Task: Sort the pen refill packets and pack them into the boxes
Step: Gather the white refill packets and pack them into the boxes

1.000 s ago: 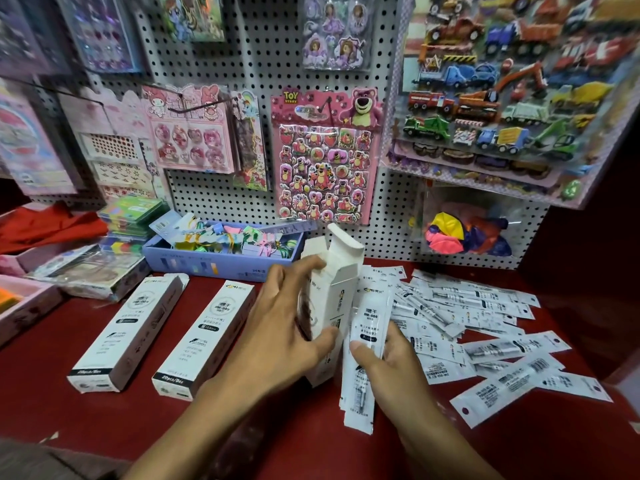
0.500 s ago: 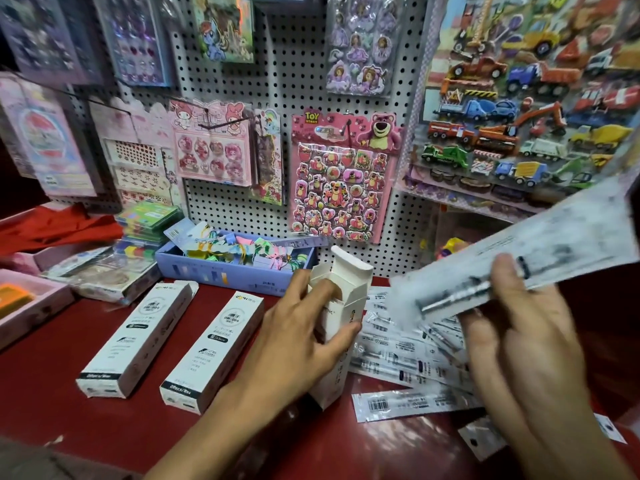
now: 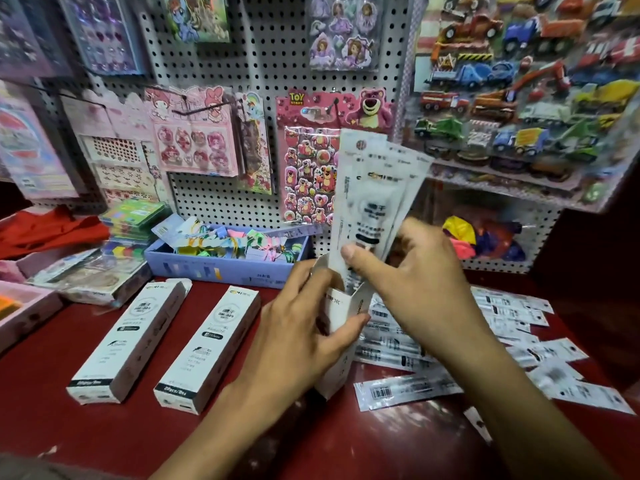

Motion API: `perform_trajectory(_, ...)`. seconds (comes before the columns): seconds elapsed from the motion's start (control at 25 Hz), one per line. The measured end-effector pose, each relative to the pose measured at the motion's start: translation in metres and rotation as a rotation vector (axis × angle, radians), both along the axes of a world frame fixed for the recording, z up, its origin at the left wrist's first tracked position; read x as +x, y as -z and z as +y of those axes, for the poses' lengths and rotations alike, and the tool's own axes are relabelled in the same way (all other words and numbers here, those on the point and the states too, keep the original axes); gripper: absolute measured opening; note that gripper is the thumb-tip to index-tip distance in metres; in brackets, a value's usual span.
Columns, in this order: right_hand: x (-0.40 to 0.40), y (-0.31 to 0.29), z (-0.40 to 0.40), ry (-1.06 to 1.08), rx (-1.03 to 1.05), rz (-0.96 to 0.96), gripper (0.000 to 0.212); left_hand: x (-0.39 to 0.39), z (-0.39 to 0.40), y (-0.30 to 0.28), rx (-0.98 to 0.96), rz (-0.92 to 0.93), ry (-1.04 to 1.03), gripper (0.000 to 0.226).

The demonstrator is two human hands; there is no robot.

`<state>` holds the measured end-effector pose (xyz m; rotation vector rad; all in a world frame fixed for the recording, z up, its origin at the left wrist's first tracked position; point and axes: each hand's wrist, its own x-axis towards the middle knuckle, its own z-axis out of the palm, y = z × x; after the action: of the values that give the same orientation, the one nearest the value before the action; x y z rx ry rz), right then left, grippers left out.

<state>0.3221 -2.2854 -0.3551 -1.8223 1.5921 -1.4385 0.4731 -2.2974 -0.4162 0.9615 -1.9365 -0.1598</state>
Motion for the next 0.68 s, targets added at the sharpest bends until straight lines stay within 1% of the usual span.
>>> perform_trajectory(0.04, -0.0013, -0.0029, 0.0021, -0.008, 0.027, 0.038, 0.044, -0.0017, 0.0005, 0.0008, 0.005, 0.007, 0.013, 0.037)
perform_trajectory(0.16, -0.0032, -0.0076, 0.0058, -0.096, 0.039, -0.104, 0.037, -0.0042, 0.0011, 0.0016, 0.057, 0.067, -0.023, 0.052)
perform_trajectory(0.24, -0.0044, -0.0046, 0.0053, -0.075, 0.023, 0.019, 0.030, -0.0054, -0.0004, 0.0036, 0.124, 0.148, -0.014, 0.068)
perform_trajectory(0.28, -0.0042, -0.0030, 0.0051, -0.084, 0.011, 0.040, 0.028, -0.0056, -0.0008, 0.0046, 0.137, 0.173, 0.002, 0.076)
perform_trajectory(0.36, -0.0034, -0.0048, 0.0070, -0.095, -0.061, -0.077, 0.036, -0.0058, 0.0005, 0.0040, 0.146, 0.179, 0.021, 0.091)
perform_trajectory(0.4, -0.0052, -0.0067, 0.0078, -0.083, -0.127, -0.075, 0.037, -0.0059, 0.0015, 0.0032, 0.152, 0.172, 0.027, 0.096)
perform_trajectory(0.44, -0.0058, -0.0097, 0.0096, -0.065, -0.181, 0.009, 0.032, -0.0059, 0.0024, 0.0028, 0.154, 0.160, 0.027, 0.099)
perform_trajectory(0.48, -0.0064, -0.0096, 0.0099, -0.063, -0.181, 0.117, 0.029, -0.0057, 0.0033, 0.0025, 0.149, 0.147, 0.019, 0.101)
perform_trajectory(0.52, -0.0062, -0.0082, 0.0098, -0.068, -0.145, 0.194, 0.033, -0.0051, 0.0041, 0.0018, 0.139, 0.136, 0.006, 0.102)
perform_trajectory(0.6, -0.0034, -0.0056, 0.0107, -0.074, -0.101, 0.209, 0.052, -0.0035, 0.0048, 0.0001, 0.117, 0.123, -0.014, 0.103)
perform_trajectory(0.64, -0.0027, -0.0036, 0.0098, -0.085, -0.142, 0.209, 0.050, -0.0030, 0.0043, -0.0001, 0.112, 0.119, -0.016, 0.102)
perform_trajectory(0.68, -0.0014, -0.0019, 0.0087, -0.097, -0.198, 0.238, 0.040, -0.0025, 0.0041, 0.0000, 0.112, 0.114, -0.018, 0.101)
